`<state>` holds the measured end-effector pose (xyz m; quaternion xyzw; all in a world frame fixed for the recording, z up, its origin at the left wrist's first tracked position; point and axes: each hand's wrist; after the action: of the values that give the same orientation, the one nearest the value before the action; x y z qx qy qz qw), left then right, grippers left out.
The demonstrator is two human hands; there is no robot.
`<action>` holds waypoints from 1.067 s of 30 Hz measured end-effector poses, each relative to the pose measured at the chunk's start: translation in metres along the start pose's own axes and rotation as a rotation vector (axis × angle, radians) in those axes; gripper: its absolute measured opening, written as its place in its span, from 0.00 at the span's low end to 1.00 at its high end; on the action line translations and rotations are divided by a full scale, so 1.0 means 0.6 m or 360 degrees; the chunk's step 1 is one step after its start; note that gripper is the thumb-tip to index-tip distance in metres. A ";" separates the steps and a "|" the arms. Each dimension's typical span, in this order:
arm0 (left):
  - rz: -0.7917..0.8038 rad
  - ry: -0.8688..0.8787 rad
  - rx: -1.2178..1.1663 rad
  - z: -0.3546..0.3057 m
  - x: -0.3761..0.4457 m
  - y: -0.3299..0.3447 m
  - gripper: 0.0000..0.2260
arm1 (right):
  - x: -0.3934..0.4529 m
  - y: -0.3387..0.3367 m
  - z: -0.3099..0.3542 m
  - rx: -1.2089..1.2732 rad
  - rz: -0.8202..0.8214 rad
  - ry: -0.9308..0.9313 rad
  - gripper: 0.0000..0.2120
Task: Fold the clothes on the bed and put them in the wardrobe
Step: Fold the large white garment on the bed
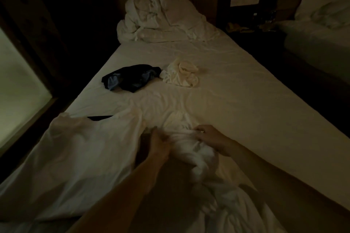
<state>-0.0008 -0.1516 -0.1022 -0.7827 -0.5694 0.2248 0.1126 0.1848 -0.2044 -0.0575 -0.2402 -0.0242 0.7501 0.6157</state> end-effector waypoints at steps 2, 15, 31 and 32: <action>0.0228 0.0081 0.0272 -0.009 0.001 -0.003 0.29 | -0.017 -0.004 0.008 0.0251 -0.0041 0.0010 0.15; 0.0107 0.0588 -0.0006 -0.160 -0.058 0.008 0.11 | -0.099 -0.048 0.054 0.0084 -0.0630 -0.0468 0.11; 0.0011 0.0785 0.0445 -0.167 -0.087 -0.110 0.07 | -0.160 -0.143 0.040 0.0314 -0.0909 -0.0335 0.07; 0.0011 0.0785 0.0405 -0.173 -0.088 -0.107 0.05 | -0.162 -0.140 0.047 0.0319 -0.0868 -0.0344 0.07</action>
<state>-0.0183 -0.1722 0.0280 -0.7953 -0.4892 0.0974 0.3445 0.2630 -0.2677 0.0275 -0.0819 -0.0789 0.5771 0.8087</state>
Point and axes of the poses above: each hand's wrist, its own x-axis towards the middle knuckle, its own y-axis out of the palm, z = x × y, and after that the axes turned 13 degrees about z, right-handed
